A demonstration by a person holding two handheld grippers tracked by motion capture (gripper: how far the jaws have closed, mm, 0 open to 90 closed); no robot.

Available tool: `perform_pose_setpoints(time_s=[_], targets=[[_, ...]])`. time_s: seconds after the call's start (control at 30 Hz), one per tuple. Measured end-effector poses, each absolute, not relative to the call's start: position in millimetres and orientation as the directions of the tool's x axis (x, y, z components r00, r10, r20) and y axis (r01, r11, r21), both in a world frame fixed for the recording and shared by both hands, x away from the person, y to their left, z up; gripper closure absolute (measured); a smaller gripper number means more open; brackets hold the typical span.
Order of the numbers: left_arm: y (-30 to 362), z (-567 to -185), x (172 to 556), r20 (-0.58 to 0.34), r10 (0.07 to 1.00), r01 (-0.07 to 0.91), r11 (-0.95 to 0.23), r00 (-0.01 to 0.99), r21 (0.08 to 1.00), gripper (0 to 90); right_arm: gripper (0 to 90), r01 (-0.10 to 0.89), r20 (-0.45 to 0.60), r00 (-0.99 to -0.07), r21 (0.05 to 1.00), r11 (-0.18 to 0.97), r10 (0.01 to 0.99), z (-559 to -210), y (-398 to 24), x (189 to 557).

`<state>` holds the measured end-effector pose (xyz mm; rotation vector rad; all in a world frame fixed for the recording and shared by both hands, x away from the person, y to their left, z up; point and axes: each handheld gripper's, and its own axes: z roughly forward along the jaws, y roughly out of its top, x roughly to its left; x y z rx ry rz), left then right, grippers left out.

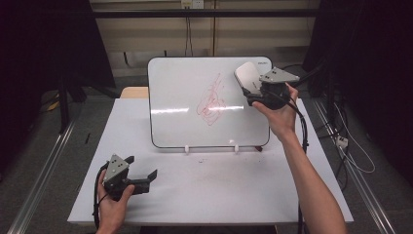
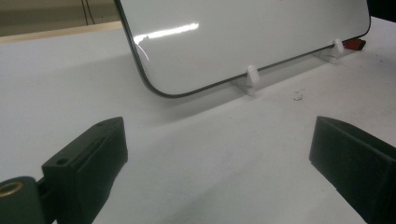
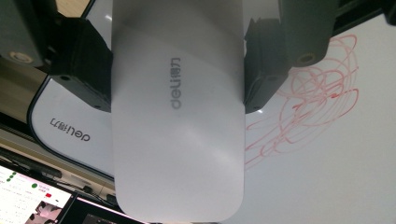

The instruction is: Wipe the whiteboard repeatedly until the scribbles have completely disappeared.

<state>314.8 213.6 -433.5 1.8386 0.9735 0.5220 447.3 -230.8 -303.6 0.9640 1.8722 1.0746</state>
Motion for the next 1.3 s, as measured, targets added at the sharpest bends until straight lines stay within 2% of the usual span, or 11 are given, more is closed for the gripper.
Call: perform_pose_setpoints(time_s=[0.57, 0.83, 1.03, 1.3], targets=[[216, -435, 318, -0.077, 0.803, 0.408, -0.215, 0.591, 0.887, 4.2, 31.5, 0.189, -0.265, -0.48, 0.9, 0.394, 0.836, -315, -207, 424], [217, -432, 314, -0.088, 0.804, 0.402, -0.196, 0.589, 0.895, 4.4, 31.5, 0.153, -0.349, -0.499, 0.866, 0.477, 0.793, -322, -181, 419], [216, -431, 314, -0.061, 0.802, 0.386, -0.219, 0.594, 0.896, 4.1, 31.5, 0.163, -0.362, -0.531, 0.844, 0.511, 0.766, -330, -163, 424], [217, -433, 315, -0.054, 0.805, 0.397, -0.232, 0.591, 0.888, 4.3, 31.5, 0.16, -0.462, -0.492, 0.785, 0.599, 0.738, -331, -156, 442]])
